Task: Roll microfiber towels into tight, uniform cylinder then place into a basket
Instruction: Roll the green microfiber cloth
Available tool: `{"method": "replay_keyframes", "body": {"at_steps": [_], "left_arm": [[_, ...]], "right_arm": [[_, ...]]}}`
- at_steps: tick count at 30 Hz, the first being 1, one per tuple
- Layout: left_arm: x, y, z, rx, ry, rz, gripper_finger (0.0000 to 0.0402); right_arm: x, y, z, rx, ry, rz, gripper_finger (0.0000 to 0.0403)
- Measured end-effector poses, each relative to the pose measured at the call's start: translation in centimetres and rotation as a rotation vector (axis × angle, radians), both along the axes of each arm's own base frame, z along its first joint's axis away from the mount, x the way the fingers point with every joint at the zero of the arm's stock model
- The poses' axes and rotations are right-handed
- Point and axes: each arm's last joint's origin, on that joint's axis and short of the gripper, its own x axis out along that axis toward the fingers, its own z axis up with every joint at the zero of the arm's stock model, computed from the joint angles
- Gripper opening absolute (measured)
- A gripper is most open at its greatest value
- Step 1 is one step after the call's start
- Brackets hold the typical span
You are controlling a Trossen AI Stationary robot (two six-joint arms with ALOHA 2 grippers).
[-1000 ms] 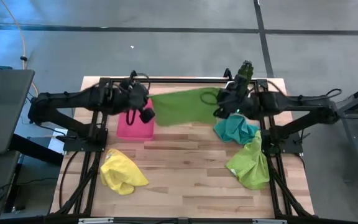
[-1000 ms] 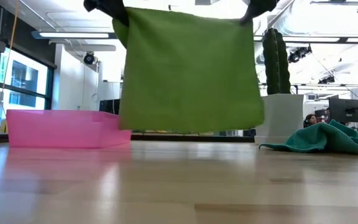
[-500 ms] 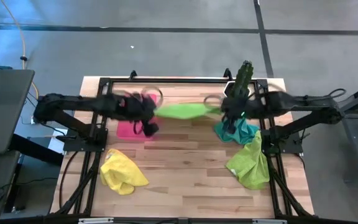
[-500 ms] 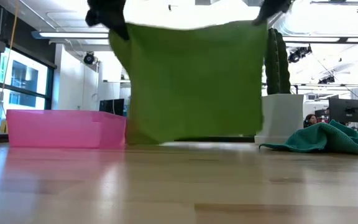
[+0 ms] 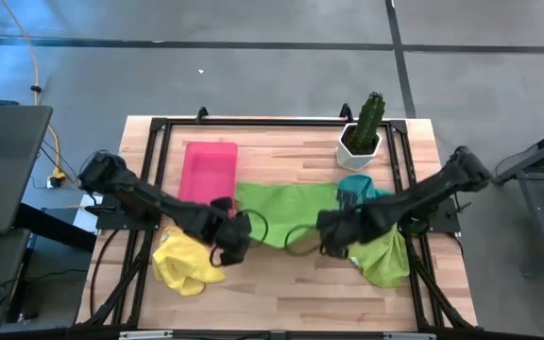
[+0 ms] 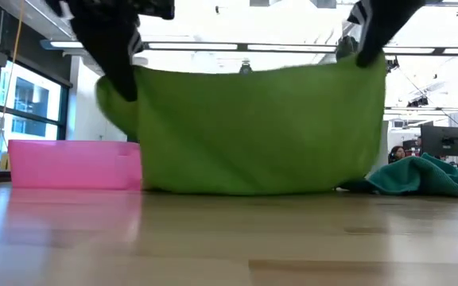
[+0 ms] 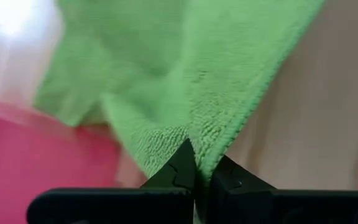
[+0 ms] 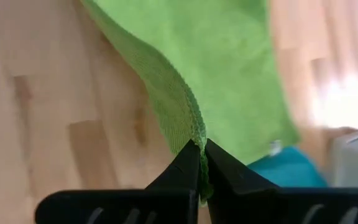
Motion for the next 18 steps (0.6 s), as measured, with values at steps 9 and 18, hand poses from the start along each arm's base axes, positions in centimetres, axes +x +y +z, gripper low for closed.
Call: {"method": "replay_keyframes", "body": {"at_steps": [9,18], "left_arm": [[-0.2,-4.9,-1.6,-0.273,0.041,-0.082,0.0],[0.1,-6.9,-1.3,-0.429,-0.016,-0.114,0.0]], "right_arm": [[1.1,6.1,-3.9,0.149,0.007,0.05,0.0],[1.6,8.2,-5.2,0.278,0.023,0.093,0.0]]}}
